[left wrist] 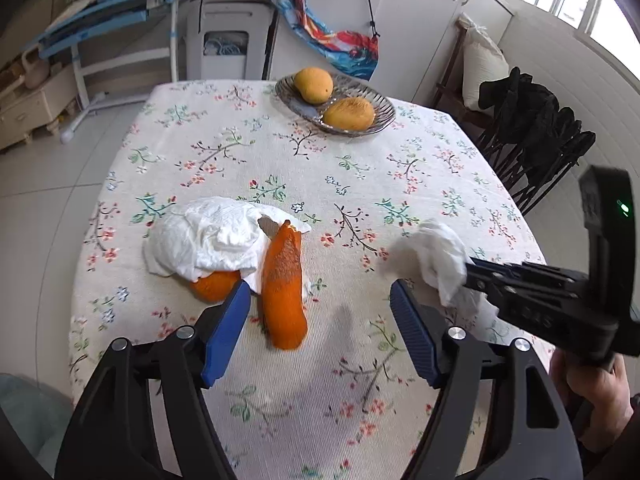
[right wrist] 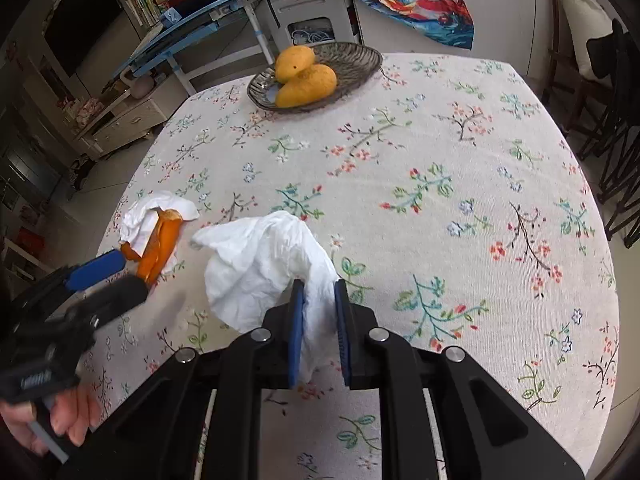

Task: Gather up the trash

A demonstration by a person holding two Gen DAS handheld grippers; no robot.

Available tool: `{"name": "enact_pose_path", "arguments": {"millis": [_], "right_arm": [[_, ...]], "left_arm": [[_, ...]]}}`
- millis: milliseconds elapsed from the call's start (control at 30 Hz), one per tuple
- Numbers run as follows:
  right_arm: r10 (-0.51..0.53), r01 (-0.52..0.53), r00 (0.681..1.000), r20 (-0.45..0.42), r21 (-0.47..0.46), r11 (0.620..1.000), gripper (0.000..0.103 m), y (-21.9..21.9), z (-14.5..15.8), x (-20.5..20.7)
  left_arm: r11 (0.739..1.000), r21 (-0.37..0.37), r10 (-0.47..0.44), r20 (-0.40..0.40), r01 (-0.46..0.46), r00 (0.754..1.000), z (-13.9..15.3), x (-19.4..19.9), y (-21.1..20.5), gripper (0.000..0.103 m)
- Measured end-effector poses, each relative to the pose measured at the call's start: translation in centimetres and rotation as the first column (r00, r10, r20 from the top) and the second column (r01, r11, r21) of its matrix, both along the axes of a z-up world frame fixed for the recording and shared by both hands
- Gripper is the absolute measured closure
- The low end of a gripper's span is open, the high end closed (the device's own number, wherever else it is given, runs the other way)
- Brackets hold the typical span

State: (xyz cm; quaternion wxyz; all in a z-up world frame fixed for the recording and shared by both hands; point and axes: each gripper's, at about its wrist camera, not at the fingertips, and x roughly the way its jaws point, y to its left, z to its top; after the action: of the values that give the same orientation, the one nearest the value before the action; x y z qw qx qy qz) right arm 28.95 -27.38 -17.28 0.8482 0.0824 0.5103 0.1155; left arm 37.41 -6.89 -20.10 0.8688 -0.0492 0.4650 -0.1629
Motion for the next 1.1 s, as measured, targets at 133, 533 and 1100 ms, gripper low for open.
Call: {"name": "enact_pose_path", "arguments": {"millis": [133, 533, 1100], "right_arm": [[0.009, -0.009, 1.0, -0.005, -0.001, 1.0, 0.087, 0.2, 0.1, 0.0], [0.018, -0.018, 1.0, -0.006, -0.003, 1.0, 0.084, 0.2, 0.0, 0.3], [0.008, -0.008, 1.0, -0.002, 0.021, 1.0, 0.076, -0.4, 0.0, -0.5]], "left_arm": [[1.0, -0.012, 0.011, -0.033, -0.011, 0.999, -1.0, 1.1, 0.2, 0.038], [0.997, 0.081, 0.014, -0.044, -0.011, 0.999, -1.7, 0.8, -0.1, 0.08], [0.977, 0.154, -0.135, -0.103, 0.15, 0.986, -1.0, -7.3, -0.8, 0.075]]}}
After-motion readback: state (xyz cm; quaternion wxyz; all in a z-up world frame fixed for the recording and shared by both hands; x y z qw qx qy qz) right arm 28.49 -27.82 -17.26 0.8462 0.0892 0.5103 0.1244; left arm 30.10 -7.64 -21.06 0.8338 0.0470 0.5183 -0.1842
